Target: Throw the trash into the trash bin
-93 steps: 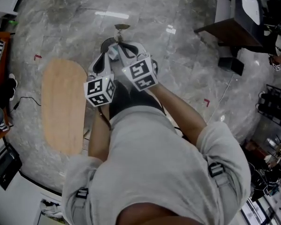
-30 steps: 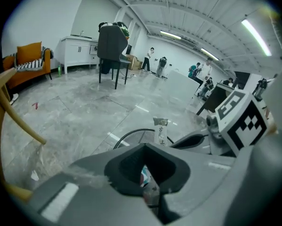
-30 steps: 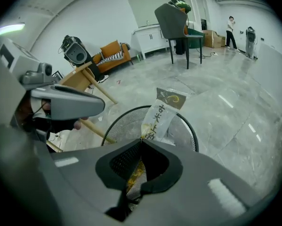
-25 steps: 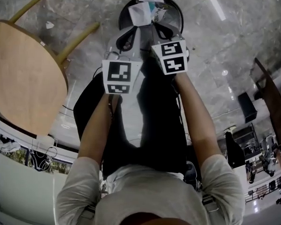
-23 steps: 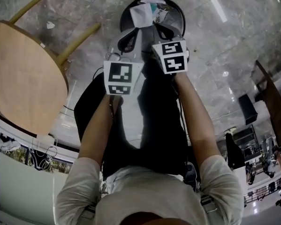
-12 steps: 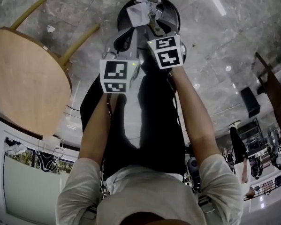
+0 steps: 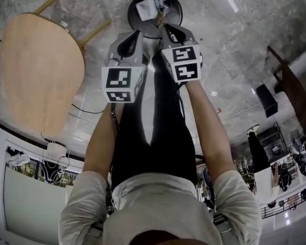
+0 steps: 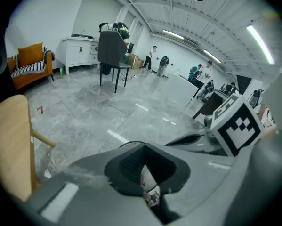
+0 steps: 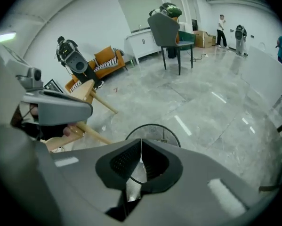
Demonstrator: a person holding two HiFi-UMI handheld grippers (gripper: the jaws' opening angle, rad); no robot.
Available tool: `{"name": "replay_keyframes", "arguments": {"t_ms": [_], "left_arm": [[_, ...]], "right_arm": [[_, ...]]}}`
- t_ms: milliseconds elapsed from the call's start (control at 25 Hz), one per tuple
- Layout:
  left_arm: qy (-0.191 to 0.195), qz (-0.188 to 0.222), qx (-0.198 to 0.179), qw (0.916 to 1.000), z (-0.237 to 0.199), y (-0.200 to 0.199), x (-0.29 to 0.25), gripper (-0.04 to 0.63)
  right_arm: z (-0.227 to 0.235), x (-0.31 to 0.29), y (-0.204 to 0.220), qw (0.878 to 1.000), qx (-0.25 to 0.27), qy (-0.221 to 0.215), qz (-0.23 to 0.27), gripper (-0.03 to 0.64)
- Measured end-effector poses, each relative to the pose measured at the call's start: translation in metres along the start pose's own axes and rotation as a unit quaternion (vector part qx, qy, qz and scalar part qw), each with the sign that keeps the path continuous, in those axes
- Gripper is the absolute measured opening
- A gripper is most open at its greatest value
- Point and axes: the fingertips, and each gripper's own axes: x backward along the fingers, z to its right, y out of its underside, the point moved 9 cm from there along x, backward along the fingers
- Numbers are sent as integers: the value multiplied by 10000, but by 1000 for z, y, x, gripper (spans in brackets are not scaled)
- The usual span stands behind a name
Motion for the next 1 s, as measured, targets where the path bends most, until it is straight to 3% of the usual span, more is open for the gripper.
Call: {"name": "replay_keyframes", "arguments": {"t_ms": [360, 720, 1000], "left_arm": [[15, 350, 60, 9994, 66, -79, 92, 17], [-152, 1077, -107, 9940, 129, -155, 192, 18], [-195, 1499, -331, 9880, 158, -179, 265, 18]], "right_arm": [[-38, 154, -55, 9953, 70, -247, 930, 9], [-81, 294, -104, 9761, 971, -411, 1902, 8], [-107, 382, -128, 9597, 682, -214, 2717, 8]]}}
